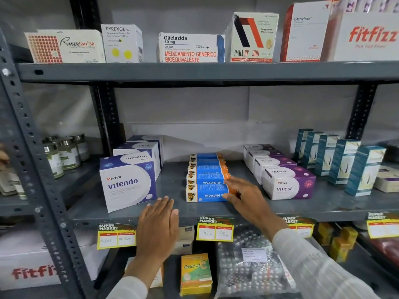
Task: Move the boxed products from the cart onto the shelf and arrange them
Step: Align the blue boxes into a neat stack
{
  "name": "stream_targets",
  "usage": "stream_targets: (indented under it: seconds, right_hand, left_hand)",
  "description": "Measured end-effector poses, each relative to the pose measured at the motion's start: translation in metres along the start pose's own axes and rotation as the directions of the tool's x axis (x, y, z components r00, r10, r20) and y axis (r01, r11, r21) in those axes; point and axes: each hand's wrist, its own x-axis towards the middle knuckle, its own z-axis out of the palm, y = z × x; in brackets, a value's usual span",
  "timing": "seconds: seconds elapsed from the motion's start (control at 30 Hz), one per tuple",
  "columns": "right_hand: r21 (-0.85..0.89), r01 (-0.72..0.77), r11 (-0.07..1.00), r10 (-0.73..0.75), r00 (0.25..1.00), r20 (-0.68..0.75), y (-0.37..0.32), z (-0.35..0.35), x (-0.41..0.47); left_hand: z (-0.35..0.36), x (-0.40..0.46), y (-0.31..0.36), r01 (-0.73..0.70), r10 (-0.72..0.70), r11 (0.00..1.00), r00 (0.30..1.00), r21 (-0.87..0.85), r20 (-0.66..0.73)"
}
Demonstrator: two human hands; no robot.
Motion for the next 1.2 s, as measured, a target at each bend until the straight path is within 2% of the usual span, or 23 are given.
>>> stream_targets:
  seconds: [0.07,0.17,0.23,0.27,0.33,0.4,0.47,0.5,0.53,0.6,0.7,0.93,1.13,1.2]
  right_hand:
    - [-0.046,0.023,0.999,-0.027,0.996,-0.086,-0.012,0.003,-0.003]
    - [0.01,0.109,0.994,-0.104,0.973,-0.205,-0.057,0.013,0.0]
    - [0.134,0.168,0.977,-0.144,0.975,-0.17,-0.096,0.025,0.009]
    - [0.219,0.169,0.961,-0.142,0.981,-0.132,-0.116,0.031,0.013]
    - [0.434,0.077,0.898,-0.09,0.996,0.011,-0.155,0.042,0.021]
    - [0.611,-0.086,0.787,-0.033,0.983,0.181,-0.182,0.059,0.03]
    - [0.69,-0.222,0.688,0.038,0.962,0.271,-0.197,0.082,0.038]
    - [0.726,-0.256,0.638,0.058,0.956,0.287,-0.202,0.092,0.041]
    - [0.758,-0.266,0.596,0.076,0.958,0.277,-0.204,0.105,0.045]
    - [0.824,-0.28,0.492,0.107,0.959,0.262,-0.209,0.12,0.049]
    - [0.877,-0.306,0.37,0.11,0.952,0.286,-0.217,0.129,0.048]
    - [0.88,-0.294,0.373,0.09,0.956,0.281,-0.216,0.139,0.047]
    - [0.889,-0.288,0.355,0.08,0.957,0.279,-0.216,0.137,0.048]
    - [0.882,-0.298,0.365,0.086,0.954,0.286,-0.218,0.138,0.048]
  left_hand:
    - [-0.016,-0.007,-0.002,0.014,-0.021,0.986,0.999,-0.164,-0.044]
    - [-0.048,-0.021,-0.021,0.05,-0.138,0.94,0.96,-0.338,-0.242]
    - [-0.066,-0.027,-0.047,0.114,-0.255,0.925,0.893,-0.362,-0.37]
    - [-0.074,-0.028,-0.06,0.164,-0.322,0.906,0.866,-0.39,-0.384]
    - [-0.086,-0.022,-0.084,0.26,-0.452,0.824,0.839,-0.504,-0.305]
    - [-0.09,-0.005,-0.101,0.318,-0.504,0.672,0.858,-0.669,-0.098]
    - [-0.093,0.022,-0.108,0.404,-0.508,0.424,0.847,-0.811,0.157]
    - [-0.095,0.032,-0.107,0.417,-0.475,0.346,0.85,-0.841,0.226]
    - [-0.098,0.039,-0.104,0.414,-0.433,0.321,0.864,-0.852,0.256]
    - [-0.107,0.046,-0.098,0.386,-0.364,0.327,0.894,-0.863,0.262]
    - [-0.112,0.057,-0.11,0.404,-0.391,0.266,0.875,-0.875,0.285]
    - [-0.11,0.069,-0.128,0.454,-0.379,0.264,0.86,-0.851,0.342]
    - [-0.104,0.064,-0.126,0.43,-0.369,0.316,0.877,-0.846,0.307]
    - [-0.103,0.064,-0.127,0.439,-0.368,0.307,0.873,-0.844,0.32]
